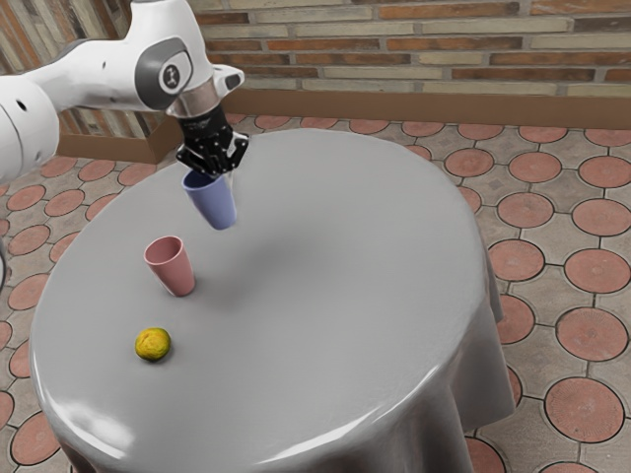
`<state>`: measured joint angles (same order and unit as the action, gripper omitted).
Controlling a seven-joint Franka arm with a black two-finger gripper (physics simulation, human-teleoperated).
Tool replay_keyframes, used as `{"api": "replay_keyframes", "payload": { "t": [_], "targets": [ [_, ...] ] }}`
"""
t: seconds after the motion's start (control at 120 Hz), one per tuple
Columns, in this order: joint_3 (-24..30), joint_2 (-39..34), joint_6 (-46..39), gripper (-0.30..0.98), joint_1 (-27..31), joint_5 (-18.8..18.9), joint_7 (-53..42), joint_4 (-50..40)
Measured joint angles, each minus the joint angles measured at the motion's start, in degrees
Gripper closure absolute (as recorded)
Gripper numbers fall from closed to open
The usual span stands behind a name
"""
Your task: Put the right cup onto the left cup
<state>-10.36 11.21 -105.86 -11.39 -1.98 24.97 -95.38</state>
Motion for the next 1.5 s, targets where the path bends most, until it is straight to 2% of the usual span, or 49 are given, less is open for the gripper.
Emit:
{"api": "replay_keyframes", "payload": {
  "t": [0.3,0.608,1.5],
  "targets": [
    [-0.32,-1.02,3.35,0.78,8.09,1.00,1.80,-1.47],
    [-1.34,-3.08,4.20,0.78,8.86,1.08,2.85,-5.11],
    [-1.58,-1.71,0.43,0.79,9.12,1.05,4.43,-7.79]
  ]
}}
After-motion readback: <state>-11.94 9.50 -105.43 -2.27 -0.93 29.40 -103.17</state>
